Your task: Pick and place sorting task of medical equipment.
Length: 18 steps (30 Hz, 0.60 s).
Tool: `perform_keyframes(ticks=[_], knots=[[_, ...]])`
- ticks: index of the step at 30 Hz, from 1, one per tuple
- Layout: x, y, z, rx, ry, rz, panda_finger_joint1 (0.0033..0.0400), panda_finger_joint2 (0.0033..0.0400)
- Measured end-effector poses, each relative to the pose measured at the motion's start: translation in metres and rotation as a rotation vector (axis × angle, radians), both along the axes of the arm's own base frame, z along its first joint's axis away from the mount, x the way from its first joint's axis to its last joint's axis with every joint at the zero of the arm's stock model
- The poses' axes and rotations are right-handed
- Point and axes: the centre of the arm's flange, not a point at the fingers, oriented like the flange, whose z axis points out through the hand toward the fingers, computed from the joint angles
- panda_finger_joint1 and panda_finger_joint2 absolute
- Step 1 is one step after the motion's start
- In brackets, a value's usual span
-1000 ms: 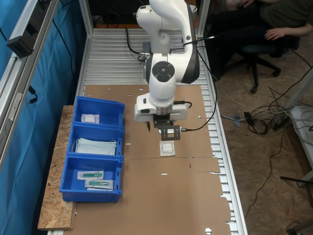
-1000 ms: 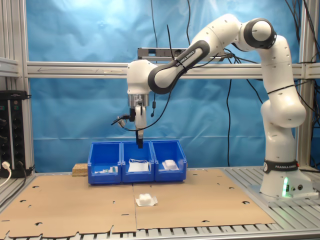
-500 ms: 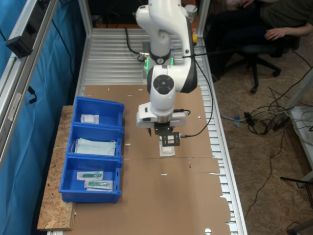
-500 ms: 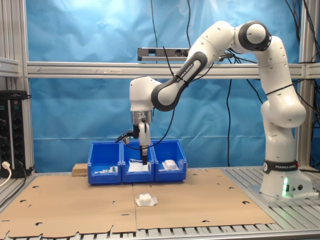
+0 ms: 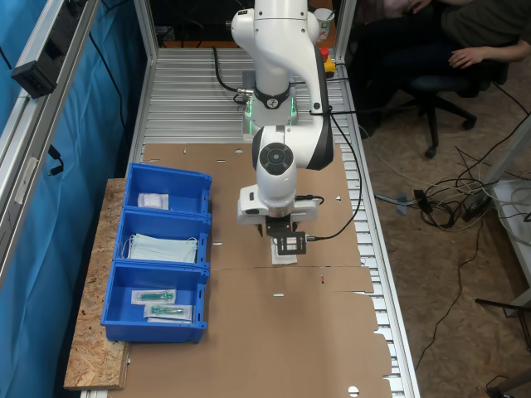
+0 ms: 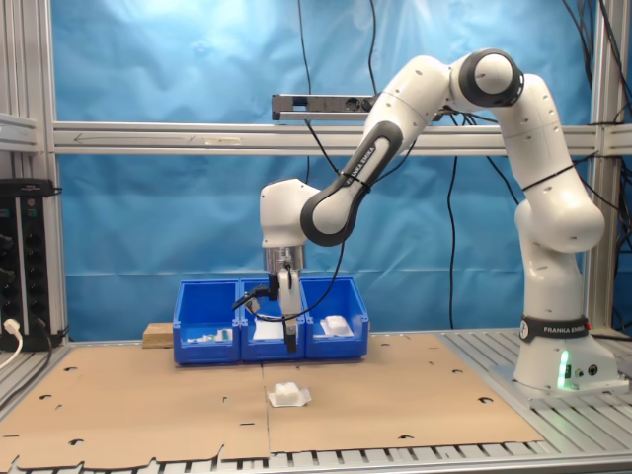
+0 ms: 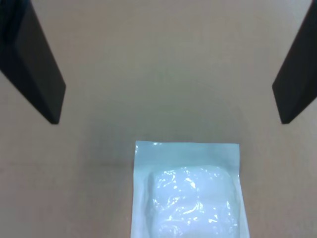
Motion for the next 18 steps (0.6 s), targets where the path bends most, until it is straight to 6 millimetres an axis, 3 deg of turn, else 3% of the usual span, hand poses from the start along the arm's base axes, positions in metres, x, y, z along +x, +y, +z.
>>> perform_keyframes(ticks=[18], knots=[[0.002,0.018,-0.025,0.039,-0.026,-0.016,0.0400,0.0400]])
